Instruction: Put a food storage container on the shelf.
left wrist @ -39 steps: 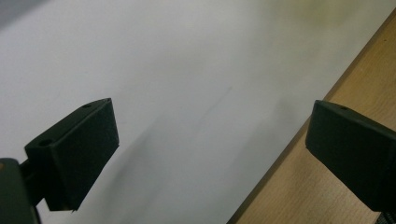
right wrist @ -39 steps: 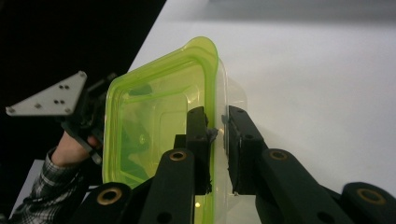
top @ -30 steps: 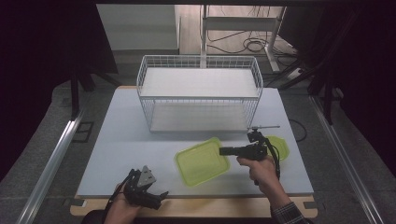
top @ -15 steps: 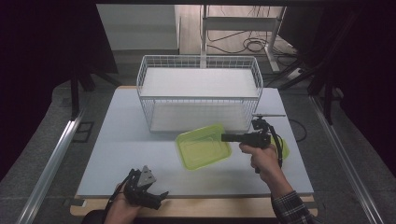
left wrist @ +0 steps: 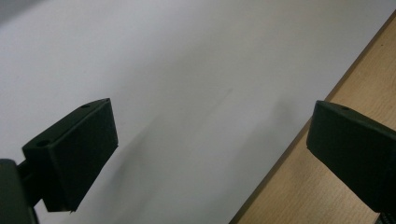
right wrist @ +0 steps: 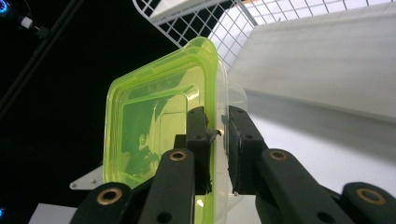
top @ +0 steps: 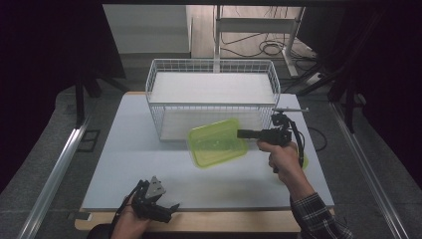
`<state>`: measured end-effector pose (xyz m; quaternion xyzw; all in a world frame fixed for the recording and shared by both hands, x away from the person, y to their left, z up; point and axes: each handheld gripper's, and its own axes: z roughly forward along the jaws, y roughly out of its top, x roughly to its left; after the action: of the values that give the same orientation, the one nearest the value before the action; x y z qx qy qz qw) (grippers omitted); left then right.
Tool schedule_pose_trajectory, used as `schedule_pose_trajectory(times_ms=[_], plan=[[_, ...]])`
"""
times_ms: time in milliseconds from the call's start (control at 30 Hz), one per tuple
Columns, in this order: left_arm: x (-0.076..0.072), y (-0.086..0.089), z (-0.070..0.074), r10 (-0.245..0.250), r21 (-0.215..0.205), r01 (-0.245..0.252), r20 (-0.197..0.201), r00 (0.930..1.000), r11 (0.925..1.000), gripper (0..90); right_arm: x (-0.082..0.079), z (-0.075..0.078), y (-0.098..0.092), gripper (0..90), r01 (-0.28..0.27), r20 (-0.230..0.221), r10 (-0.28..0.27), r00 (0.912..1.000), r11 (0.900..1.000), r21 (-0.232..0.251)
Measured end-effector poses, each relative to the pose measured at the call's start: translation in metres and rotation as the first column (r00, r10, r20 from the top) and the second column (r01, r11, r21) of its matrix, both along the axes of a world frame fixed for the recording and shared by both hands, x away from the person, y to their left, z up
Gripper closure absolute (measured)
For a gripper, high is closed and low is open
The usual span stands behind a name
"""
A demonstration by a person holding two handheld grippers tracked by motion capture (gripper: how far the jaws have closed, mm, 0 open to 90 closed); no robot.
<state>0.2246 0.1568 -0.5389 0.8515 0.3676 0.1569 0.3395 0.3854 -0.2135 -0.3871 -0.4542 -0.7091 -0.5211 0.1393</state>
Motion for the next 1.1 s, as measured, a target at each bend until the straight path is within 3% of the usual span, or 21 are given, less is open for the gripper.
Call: schedule_pose_trajectory(times_ms=[267,733,1100], plan=[[0.000,0.000,0.000,0.001,-0.004,-0.002,-0.002,1.0000,1.0000,1.6,0.012,0.011,0.000,79.9,0.014,-0.009,-0.013,0.9999,1.000,0.027],[0.002,0.003,0.000,0.013,-0.028,-0.013,-0.006,0.9999,0.9995,0.9,0.030,0.055,0.010,79.9,0.044,0.053,-0.045,0.9976,0.999,0.020],[0.003,0.004,0.000,0.016,-0.032,-0.016,-0.006,0.9999,0.9994,0.4,0.051,0.075,0.014,79.9,0.096,0.077,-0.097,0.9923,0.995,0.014]])
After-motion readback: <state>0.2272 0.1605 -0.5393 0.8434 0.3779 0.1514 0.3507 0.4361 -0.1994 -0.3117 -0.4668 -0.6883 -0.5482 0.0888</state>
